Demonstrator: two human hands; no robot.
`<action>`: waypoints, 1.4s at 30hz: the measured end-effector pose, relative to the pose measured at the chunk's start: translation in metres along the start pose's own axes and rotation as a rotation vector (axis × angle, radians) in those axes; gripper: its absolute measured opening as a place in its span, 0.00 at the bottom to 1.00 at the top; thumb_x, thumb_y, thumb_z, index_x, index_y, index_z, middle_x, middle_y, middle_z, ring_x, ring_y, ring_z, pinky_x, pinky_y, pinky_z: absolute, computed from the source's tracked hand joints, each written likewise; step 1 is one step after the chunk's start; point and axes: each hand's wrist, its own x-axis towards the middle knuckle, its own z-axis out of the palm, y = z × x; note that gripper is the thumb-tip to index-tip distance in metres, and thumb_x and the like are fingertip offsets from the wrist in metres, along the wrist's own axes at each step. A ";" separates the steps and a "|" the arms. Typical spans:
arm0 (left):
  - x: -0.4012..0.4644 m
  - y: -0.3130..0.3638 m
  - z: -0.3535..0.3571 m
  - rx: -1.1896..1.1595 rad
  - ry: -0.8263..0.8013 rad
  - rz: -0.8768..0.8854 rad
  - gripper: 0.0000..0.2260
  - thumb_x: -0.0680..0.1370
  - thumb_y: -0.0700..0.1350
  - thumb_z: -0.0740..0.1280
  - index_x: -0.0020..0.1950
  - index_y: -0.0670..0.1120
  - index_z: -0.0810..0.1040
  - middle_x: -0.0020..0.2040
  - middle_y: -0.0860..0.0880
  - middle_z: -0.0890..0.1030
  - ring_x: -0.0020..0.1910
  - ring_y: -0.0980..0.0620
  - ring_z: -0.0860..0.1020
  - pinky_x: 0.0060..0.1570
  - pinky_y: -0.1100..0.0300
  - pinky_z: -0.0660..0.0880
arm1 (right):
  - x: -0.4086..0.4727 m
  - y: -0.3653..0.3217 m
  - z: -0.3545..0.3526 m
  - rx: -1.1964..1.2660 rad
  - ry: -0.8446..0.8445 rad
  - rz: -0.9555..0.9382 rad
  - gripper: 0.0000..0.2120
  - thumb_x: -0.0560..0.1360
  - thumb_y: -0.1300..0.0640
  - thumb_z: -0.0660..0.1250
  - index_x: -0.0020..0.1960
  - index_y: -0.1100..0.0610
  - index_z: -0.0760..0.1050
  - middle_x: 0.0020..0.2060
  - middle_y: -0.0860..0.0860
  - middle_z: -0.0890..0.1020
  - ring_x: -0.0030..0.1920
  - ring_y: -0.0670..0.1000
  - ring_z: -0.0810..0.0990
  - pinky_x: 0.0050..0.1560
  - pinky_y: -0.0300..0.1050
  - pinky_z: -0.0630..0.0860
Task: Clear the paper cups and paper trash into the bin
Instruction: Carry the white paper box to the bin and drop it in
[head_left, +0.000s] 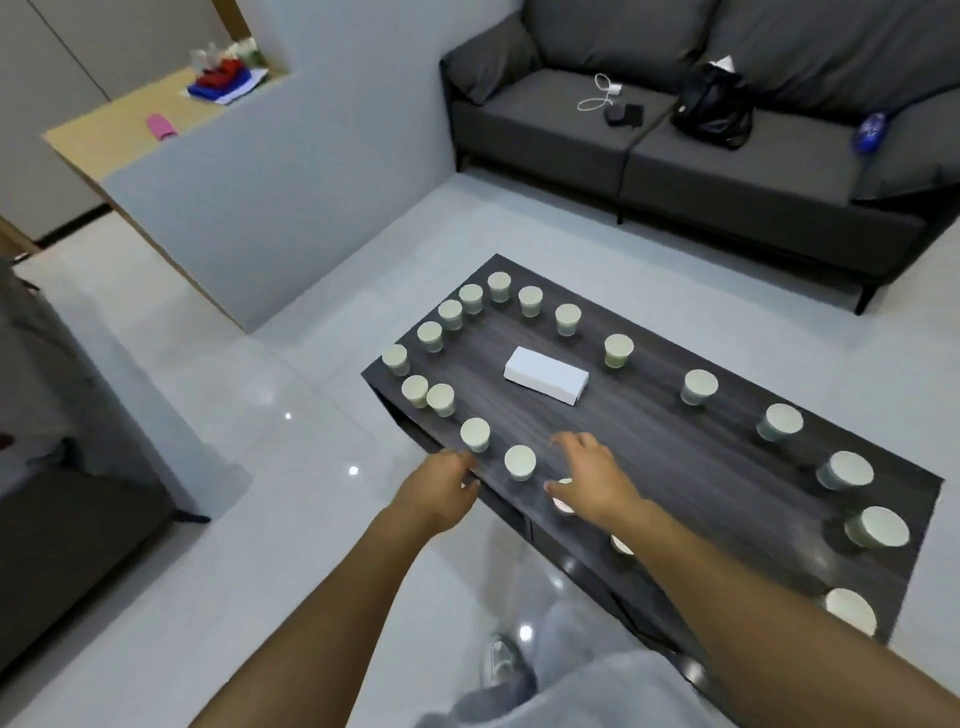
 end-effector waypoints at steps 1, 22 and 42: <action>0.019 -0.003 -0.009 0.011 -0.017 0.020 0.11 0.79 0.44 0.61 0.59 0.44 0.75 0.59 0.46 0.77 0.57 0.46 0.76 0.58 0.53 0.74 | 0.011 -0.002 -0.002 0.014 0.007 0.023 0.26 0.75 0.51 0.69 0.70 0.52 0.64 0.67 0.52 0.67 0.66 0.56 0.66 0.63 0.52 0.71; 0.385 -0.010 -0.019 0.135 -0.396 0.109 0.15 0.78 0.44 0.61 0.64 0.43 0.73 0.64 0.42 0.74 0.60 0.43 0.74 0.58 0.55 0.71 | 0.304 0.055 -0.008 0.251 -0.028 0.463 0.30 0.73 0.55 0.71 0.71 0.53 0.62 0.67 0.54 0.67 0.67 0.57 0.67 0.64 0.53 0.71; 0.601 -0.068 0.132 0.322 -0.390 0.420 0.34 0.73 0.46 0.71 0.75 0.48 0.58 0.74 0.46 0.61 0.72 0.44 0.59 0.71 0.50 0.61 | 0.471 0.168 0.080 0.064 -0.026 0.357 0.37 0.70 0.51 0.71 0.74 0.52 0.59 0.71 0.50 0.63 0.70 0.53 0.59 0.71 0.50 0.61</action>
